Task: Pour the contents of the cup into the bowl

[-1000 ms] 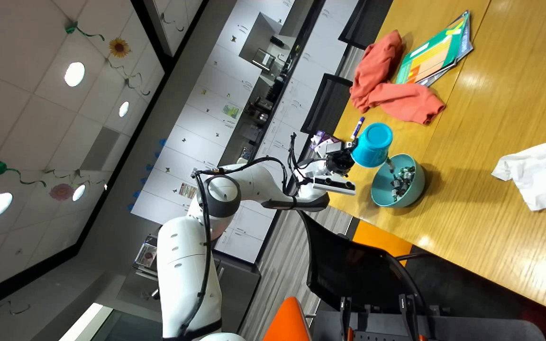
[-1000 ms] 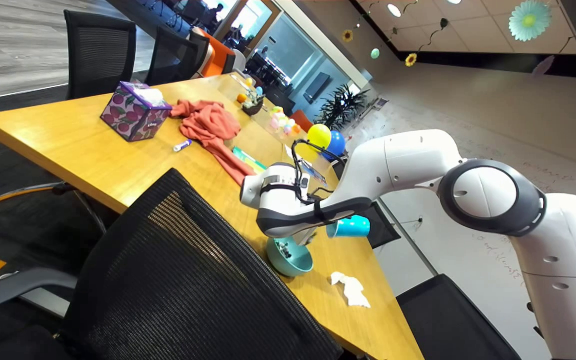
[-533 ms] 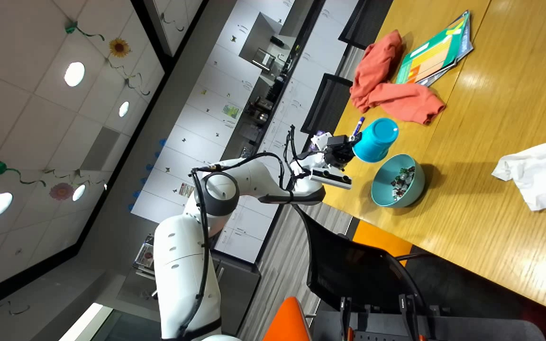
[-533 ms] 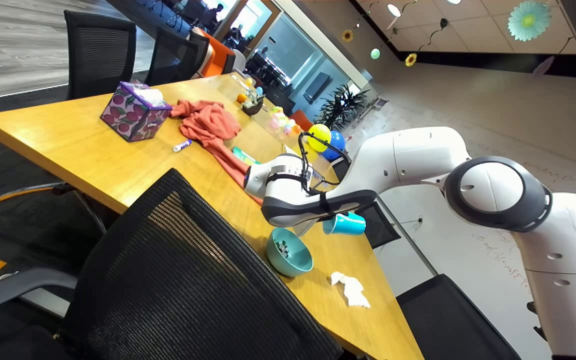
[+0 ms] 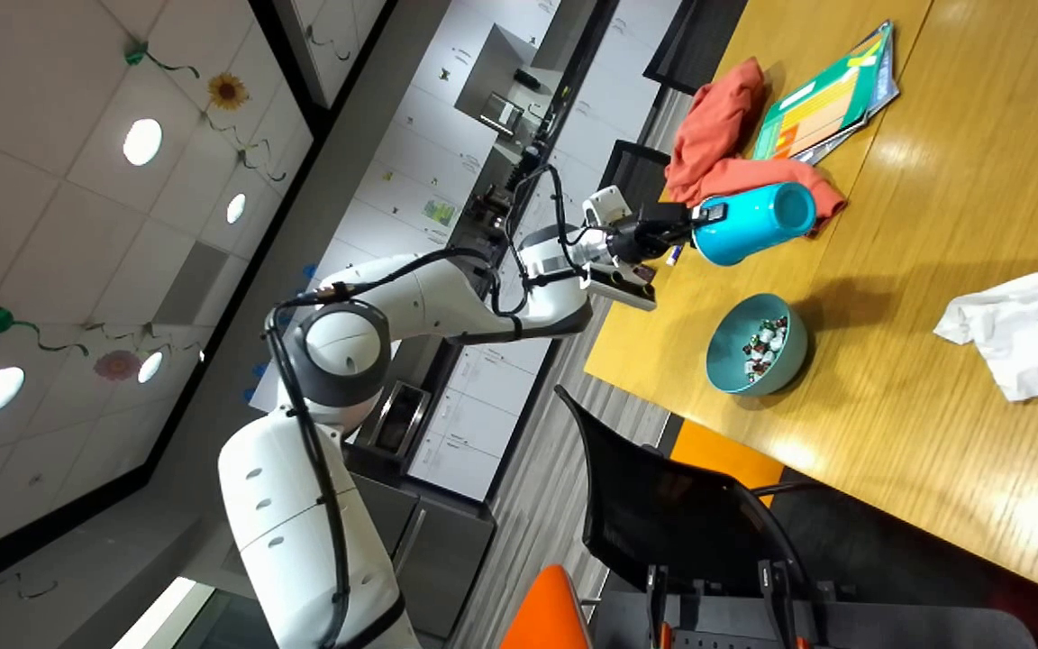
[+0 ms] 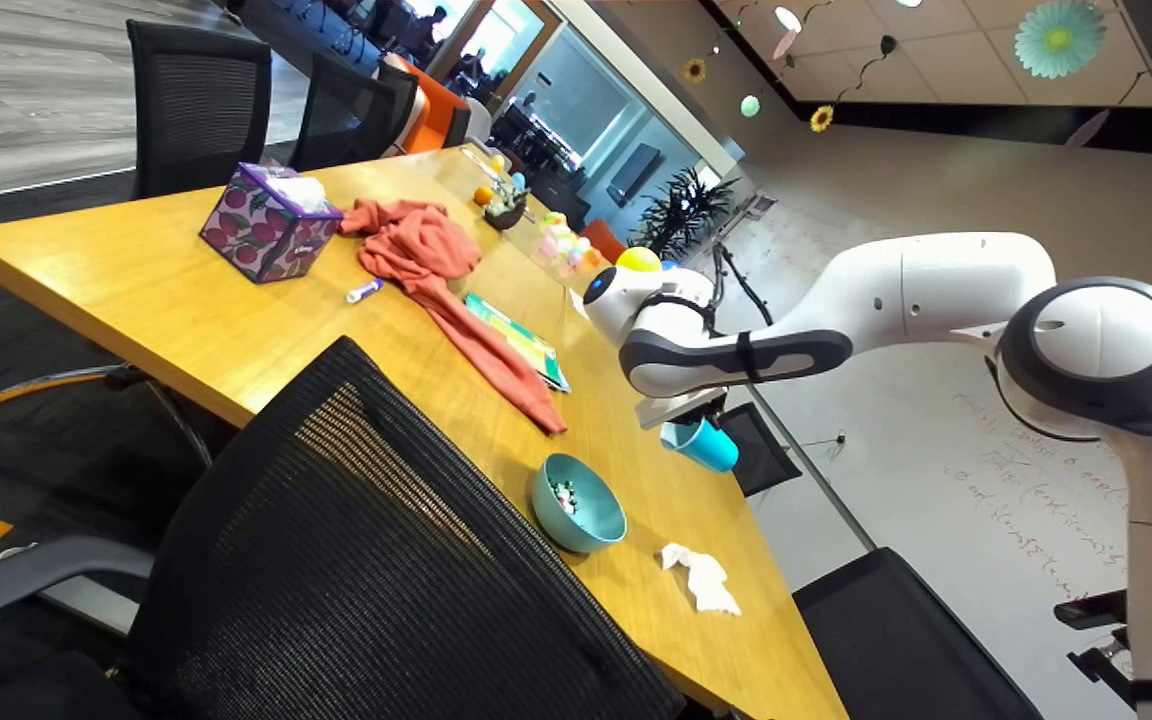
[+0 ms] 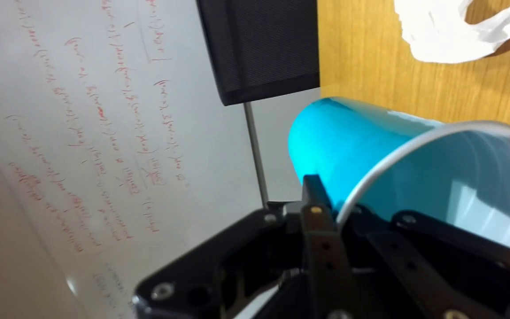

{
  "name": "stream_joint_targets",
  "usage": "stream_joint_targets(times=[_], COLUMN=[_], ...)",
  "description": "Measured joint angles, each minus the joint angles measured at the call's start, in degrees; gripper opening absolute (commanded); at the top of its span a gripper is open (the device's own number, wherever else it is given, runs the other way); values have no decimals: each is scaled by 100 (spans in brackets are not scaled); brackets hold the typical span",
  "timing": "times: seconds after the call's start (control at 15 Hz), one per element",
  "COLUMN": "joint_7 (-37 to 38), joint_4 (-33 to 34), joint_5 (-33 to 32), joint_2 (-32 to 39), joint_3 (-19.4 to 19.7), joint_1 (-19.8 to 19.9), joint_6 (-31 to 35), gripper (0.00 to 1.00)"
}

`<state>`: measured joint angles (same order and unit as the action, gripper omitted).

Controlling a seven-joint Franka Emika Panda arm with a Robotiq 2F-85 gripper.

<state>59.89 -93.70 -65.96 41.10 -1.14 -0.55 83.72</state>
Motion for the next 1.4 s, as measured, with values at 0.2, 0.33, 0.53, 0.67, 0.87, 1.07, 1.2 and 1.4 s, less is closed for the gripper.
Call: stream_joint_targets(times=[0.2,0.33,0.53,0.67,0.87,1.07,1.2,1.4], joint_7=[-4,-29,-240,-477,-920,-960,-960,-1287], joint_4=[-483,-753,-1052,-1174,-1284,-1307,-1311,-1300], joint_5=[262,463,817,1147,1747,1820,1899,2566], joint_2=[-585,-889,-1208,-1334,-1418,-1432,-1425,-1359], joint_3=[36,91,194,280,385,389,427,552], joint_1=[409,621,850,948,1051,1069,1032,987], joint_6=[1038,1774,2886,3607,4472,4564,4567,4763], gripper=[1,1,1,1,2,1,1,1])
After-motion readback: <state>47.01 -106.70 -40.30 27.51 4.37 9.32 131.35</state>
